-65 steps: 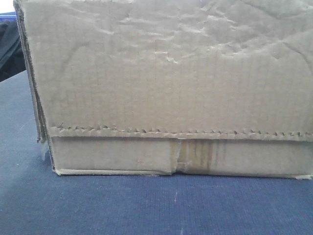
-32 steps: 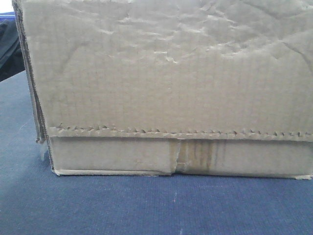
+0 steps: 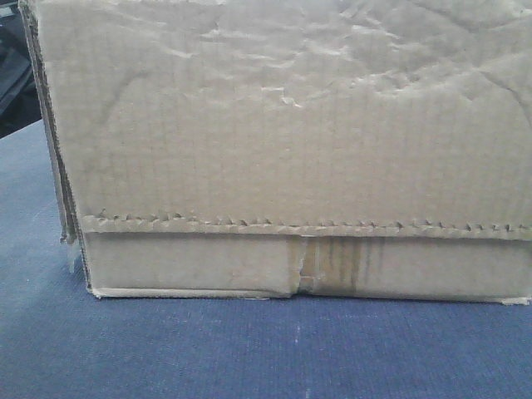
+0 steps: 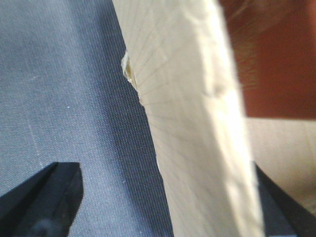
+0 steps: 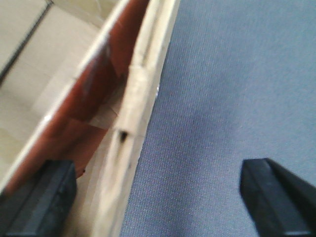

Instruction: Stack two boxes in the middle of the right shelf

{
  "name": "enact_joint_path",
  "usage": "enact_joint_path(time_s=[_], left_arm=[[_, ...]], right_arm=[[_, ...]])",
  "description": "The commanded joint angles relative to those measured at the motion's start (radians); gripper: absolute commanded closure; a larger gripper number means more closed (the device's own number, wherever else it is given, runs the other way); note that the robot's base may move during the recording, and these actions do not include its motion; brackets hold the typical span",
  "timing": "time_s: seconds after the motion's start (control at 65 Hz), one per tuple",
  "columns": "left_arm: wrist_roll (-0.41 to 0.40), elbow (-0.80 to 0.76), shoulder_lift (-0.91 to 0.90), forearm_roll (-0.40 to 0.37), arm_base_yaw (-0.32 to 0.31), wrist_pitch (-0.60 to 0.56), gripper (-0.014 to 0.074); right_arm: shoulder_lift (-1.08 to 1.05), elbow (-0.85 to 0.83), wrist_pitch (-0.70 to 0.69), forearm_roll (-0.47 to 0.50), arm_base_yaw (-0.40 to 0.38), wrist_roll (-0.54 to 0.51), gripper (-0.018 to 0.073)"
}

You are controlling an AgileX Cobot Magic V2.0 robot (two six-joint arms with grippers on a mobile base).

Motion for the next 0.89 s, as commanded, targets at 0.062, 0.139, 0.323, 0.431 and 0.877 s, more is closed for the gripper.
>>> enact_joint_path(time_s=[0.062, 0.139, 0.323, 0.431, 0.877], left_arm=[[-0.01, 0.0, -0.006, -0.015, -0.006, -0.01, 0.0302], [-0.01, 0.0, -0.006, -0.015, -0.006, -0.01, 0.0461], [-0.021, 0.0, -0.006, -0.015, -0.006, 0.002, 0.0708], [-0.043, -0.002, -0.011, -0.003, -0.006, 0.009, 0.0708], [-0.106, -0.1, -0.162, 0.063, -0.006, 0.008, 0.0708]], right_arm=[[0.03, -0.001, -0.008, -0.005, 0.0, -0.007, 0.03], [0.037, -0.001, -0.008, -0.005, 0.0, -0.007, 0.0507], [0.039, -0.001, -0.015, -0.005, 0.0, -0.007, 0.0712], [0.037, -0.003, -0.015, -0.005, 0.0, -0.007, 0.0713], [-0.077, -0.069, -0.037, -0.005, 0.0, -0.007, 0.0713]])
